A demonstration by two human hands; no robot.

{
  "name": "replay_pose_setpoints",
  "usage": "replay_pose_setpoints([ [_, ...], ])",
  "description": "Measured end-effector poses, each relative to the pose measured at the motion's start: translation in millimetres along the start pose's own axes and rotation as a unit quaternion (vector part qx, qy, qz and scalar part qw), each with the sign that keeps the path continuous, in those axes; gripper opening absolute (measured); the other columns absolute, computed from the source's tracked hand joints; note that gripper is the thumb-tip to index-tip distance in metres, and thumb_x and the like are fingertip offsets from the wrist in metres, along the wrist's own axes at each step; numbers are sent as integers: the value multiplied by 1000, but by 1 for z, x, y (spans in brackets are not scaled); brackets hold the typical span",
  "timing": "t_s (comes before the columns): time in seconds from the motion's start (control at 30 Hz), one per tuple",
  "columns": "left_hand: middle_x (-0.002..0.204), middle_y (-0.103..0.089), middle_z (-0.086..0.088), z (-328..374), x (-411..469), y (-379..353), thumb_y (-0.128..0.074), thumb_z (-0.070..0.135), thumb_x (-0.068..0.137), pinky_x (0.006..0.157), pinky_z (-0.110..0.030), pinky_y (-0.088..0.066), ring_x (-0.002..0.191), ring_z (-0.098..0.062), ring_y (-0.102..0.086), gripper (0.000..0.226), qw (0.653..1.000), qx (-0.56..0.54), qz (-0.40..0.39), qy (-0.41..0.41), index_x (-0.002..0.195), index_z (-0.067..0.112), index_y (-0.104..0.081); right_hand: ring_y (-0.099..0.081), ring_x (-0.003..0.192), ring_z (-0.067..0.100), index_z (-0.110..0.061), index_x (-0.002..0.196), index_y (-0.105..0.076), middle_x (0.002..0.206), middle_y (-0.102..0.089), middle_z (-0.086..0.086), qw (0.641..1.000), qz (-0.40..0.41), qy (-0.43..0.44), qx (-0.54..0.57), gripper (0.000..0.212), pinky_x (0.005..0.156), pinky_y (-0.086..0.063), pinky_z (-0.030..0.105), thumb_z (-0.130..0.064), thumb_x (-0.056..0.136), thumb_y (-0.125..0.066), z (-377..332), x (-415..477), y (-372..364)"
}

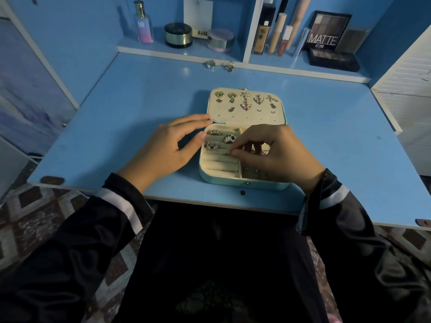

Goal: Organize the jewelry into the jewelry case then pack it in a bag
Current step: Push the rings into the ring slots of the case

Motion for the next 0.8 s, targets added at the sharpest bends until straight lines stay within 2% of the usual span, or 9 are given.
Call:
replay_pose_setpoints([
  [0.1, 138, -58, 9, 0, 0, 0, -49, 35, 99, 111, -24, -38, 128, 1, -50, 39, 1000, 1, -8, 1, 130, 17, -63, -54, 68, 3, -15, 90, -75, 78, -62, -18, 1000, -21, -20, 11, 9, 67, -42, 13, -11, 82, -74, 0, 2, 1],
  [0.23, 138, -57, 9, 0, 0, 1, -51, 31, 99, 111, -22, -37, 128, 2, -50, 36, 1000, -4, -11, 3, 131, 17, -63, -54, 67, -1, -16, 88, -75, 78, -63, -12, 998, -53, -34, 15, 9, 66, -41, 10, -10, 82, -75, -4, 6, 4],
  [0.4, 138, -57, 10, 2, -1, 2, -54, 25, 100, 111, -20, -36, 129, 3, -49, 33, 1000, 0, -11, 9, 132, 17, -62, -54, 62, 3, -17, 85, -77, 75, -70, -3, 993, -87, -74, 22, 10, 65, -47, 23, -9, 82, -73, -5, 13, 9],
  [0.53, 138, -57, 11, 1, 0, 1, -53, 28, 99, 111, -19, -35, 129, 2, -49, 36, 1000, -2, -13, 11, 132, 17, -62, -56, 63, -3, -16, 86, -77, 72, -68, -15, 990, -110, -90, 22, 9, 64, -42, 9, -9, 81, -74, -5, 18, 11],
  [0.8, 137, -58, 11, 2, 0, 1, -55, 29, 99, 110, -18, -36, 129, 2, -49, 33, 1000, -10, -11, 14, 130, 18, -63, -57, 62, -8, -18, 85, -78, 69, -66, -18, 983, -140, -114, -16, 8, 61, -40, 5, -12, 80, -77, -12, 26, 12],
])
Point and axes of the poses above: each hand's wrist, its own x-axis towards the middle knuckle, its own y-axis out of the back of the hand, z = x × y, the point moved 2 cm from there along x, towards the middle knuckle
